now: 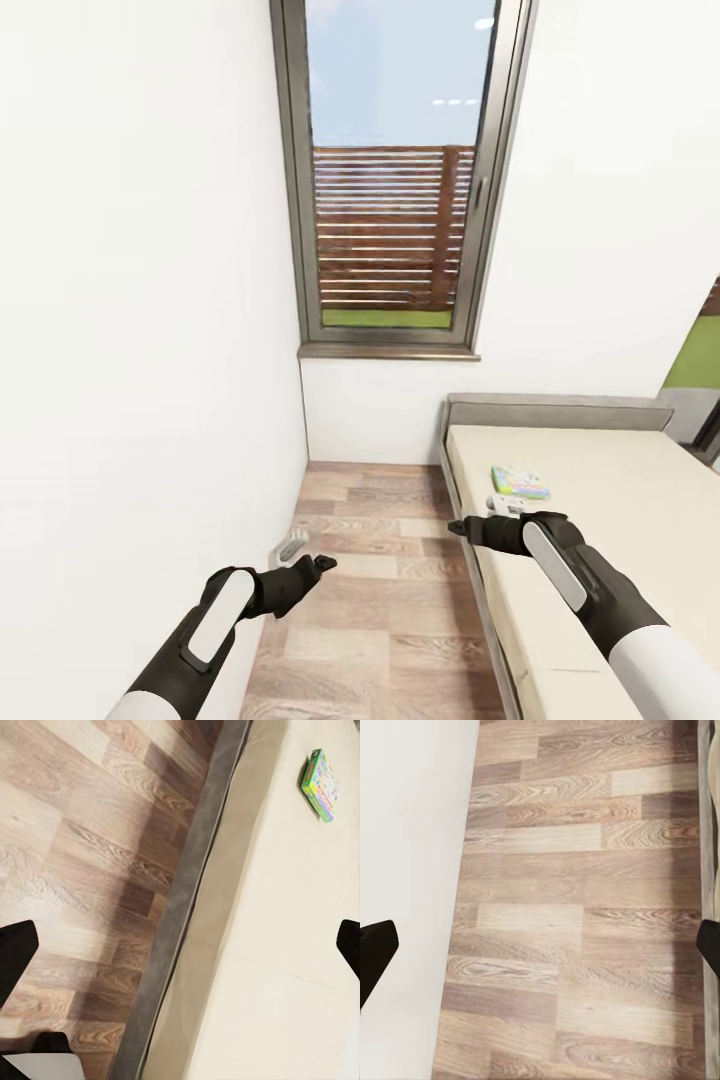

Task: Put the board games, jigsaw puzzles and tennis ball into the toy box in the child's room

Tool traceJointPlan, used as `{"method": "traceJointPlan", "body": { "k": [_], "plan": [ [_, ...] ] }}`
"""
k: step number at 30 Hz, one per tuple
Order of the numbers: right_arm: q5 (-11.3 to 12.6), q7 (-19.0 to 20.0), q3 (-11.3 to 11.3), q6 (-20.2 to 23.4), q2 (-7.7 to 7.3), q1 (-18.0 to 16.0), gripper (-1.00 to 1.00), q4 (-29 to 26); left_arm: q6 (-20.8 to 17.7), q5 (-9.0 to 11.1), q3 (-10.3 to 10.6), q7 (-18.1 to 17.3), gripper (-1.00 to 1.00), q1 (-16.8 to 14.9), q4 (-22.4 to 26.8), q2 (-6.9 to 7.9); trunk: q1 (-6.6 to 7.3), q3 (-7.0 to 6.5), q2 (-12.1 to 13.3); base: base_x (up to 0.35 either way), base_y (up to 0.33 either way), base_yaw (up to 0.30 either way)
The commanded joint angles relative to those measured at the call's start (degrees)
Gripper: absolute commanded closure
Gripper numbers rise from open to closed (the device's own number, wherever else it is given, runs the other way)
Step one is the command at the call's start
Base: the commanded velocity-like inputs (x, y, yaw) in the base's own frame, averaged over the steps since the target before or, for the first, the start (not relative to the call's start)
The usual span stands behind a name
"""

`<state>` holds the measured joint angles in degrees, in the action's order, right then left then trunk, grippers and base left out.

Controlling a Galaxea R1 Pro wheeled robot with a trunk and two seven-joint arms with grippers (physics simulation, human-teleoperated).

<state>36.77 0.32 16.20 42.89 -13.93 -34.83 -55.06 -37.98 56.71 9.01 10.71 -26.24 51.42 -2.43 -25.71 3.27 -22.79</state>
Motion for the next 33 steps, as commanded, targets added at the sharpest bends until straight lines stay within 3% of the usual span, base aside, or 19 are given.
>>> {"method": "traceJointPlan", "body": {
  "k": [1, 33],
  "plan": [
    [0.0, 0.0, 0.1, 0.2, -0.06, -0.1, -1.0, -0.1, -0.1, 0.6, 0.0, 0.5, -1.0, 0.0, 0.1, 0.0, -0.07, 0.13, -0.1, 0.338, 0.0, 0.0],
    [0.0, 0.0, 0.1, 0.2, -0.06, -0.1, -1.0, -0.1, -0.1, 0.6, 0.0, 0.5, -1.0, 0.0, 0.1, 0.05, -0.07, 0.13, -0.1, 0.338, 0.0, 0.0]
  ]
}}
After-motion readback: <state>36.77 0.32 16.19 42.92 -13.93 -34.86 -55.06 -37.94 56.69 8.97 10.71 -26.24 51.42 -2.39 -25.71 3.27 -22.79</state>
